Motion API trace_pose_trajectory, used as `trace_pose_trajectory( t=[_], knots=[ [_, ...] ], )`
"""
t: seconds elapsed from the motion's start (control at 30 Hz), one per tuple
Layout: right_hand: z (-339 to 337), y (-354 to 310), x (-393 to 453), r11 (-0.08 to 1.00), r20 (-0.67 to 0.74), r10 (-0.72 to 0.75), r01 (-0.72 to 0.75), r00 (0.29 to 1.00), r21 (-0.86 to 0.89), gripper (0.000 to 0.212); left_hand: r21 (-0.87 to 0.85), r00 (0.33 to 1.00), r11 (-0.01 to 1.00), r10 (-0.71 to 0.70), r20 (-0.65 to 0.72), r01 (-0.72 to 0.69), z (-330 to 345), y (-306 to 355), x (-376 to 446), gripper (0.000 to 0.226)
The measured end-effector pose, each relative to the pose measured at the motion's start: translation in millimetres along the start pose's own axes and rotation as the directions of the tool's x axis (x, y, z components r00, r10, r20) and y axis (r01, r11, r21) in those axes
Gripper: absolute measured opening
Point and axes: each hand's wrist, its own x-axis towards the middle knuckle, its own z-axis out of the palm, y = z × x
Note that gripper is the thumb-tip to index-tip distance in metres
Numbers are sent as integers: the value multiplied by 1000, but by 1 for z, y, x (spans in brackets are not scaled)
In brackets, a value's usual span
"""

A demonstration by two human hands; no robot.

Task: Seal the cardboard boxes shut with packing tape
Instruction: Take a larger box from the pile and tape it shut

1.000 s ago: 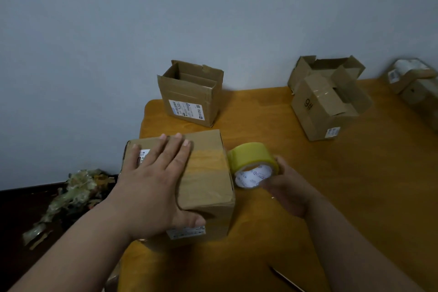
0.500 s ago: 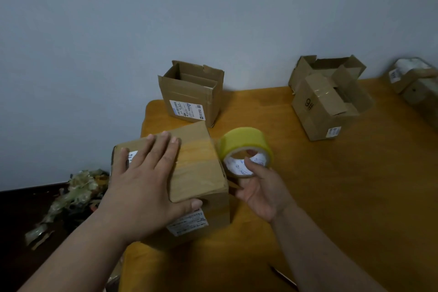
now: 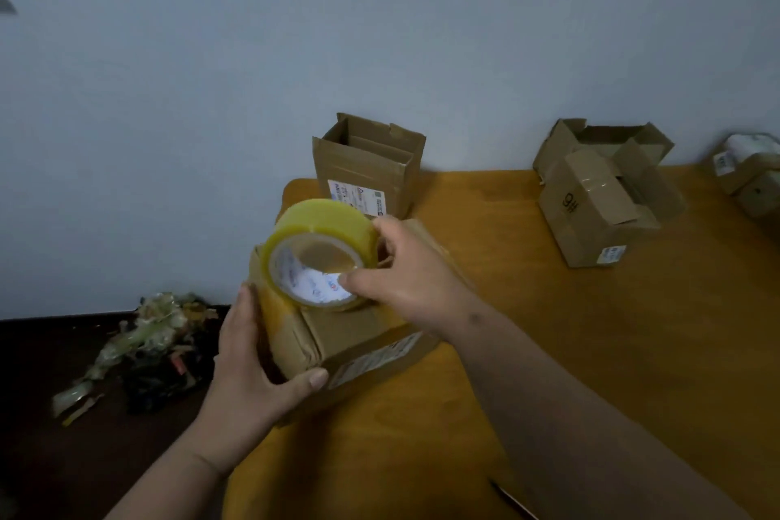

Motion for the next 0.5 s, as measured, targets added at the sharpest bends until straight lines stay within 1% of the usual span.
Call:
trace_pose_trajectory(
  t=[0.07,0.1,0.17,0.23,0.27,0.33,0.37,0.47,0.5],
  knots=[
    [18,2,-5,990,65,-1,10,998,-143,33,-105,1000,994,11,-16,-13,-1,2,0,133],
    [26,5,-9,975,78,-7,24,997,-220,30,-140,999,990,-9,-40,4,-1,0,2,135],
    [40,12,-12,942,76,-34,57,997,-331,29,-167,997,985,-55,-59,44,0,-12,4,133],
    [47,18,-13,934,73,-60,82,996,-347,29,-189,998,980,-67,-18,63,3,-30,5,128],
    [48,19,-13,935,73,-74,95,995,-342,29,-199,998,978,-66,5,65,6,-38,5,121],
    [48,18,-12,937,95,-95,121,991,-328,28,-218,998,974,-57,12,58,14,-42,2,104],
    [47,17,-11,934,112,-102,134,988,-331,28,-242,998,968,-63,1,61,18,-43,1,101],
    [45,17,-8,928,139,-99,142,985,-343,29,-303,993,948,-116,-36,100,27,-44,4,120],
    [43,18,-6,929,136,-93,135,986,-344,30,-307,992,946,-122,-37,105,28,-45,5,122]
  ],
)
